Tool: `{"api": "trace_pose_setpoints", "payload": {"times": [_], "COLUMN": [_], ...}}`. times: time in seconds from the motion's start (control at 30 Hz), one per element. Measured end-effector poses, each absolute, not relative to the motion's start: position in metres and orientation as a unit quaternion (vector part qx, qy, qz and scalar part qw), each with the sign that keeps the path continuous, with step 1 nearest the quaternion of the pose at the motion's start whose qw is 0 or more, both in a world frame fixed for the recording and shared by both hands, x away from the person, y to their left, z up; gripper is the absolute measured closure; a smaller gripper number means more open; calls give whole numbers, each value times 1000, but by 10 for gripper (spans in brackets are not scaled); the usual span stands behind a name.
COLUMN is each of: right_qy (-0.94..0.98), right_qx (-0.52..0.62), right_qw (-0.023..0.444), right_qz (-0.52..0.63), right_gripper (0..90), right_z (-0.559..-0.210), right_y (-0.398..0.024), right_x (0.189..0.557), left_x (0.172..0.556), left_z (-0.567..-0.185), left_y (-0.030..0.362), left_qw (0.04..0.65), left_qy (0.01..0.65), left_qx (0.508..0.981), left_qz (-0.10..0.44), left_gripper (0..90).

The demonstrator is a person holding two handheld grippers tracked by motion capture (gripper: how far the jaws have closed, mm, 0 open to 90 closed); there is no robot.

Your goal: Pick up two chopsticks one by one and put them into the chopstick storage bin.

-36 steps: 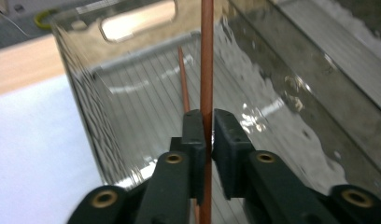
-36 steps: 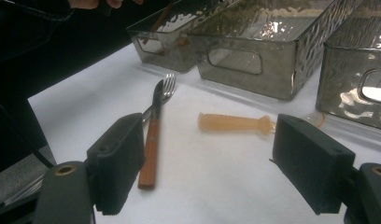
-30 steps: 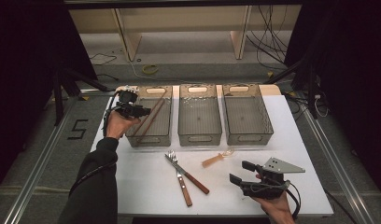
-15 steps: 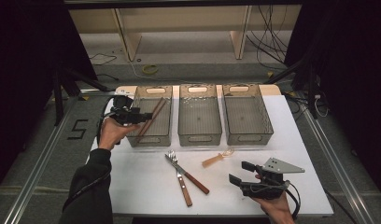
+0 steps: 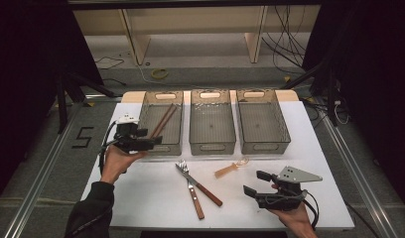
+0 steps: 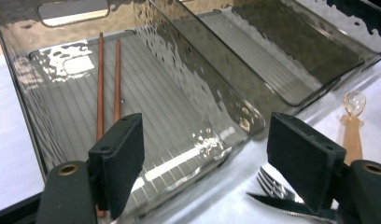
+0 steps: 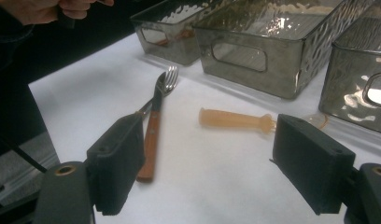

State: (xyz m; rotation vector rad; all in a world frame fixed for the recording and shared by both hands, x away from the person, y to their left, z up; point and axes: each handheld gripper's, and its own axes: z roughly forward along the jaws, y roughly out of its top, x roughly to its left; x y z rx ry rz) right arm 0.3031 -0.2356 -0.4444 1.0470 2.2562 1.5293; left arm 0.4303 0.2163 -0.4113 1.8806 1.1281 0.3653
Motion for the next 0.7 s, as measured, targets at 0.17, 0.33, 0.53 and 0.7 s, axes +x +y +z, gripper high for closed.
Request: {"api": "trace_pose_setpoints", "payload": {"times": [0.17,0.33,0.53,0.7], "right_qy": [796,833,861,890], "right_qx": [327,283,246,213], "right_qw": [119,119,125,135], "right_qz": [495,461,428,381], "right_gripper": [259,260,266,273], "right_z": [-438,-428,-416,-408], "right_y": [-232,-226,-219,-207], "right_x": [308,318,333,345], "left_x": [414,398,383,372], "left_z": [-423,-431,-434,-439], "left_y": [217,215,212,207], "left_qw": [456,473,480,483], "left_qy": [453,443,429,418], "left_qx": [753,748,752,754], "left_qz": [139,141,145,152], "left_gripper": [256,248,237,234]}}
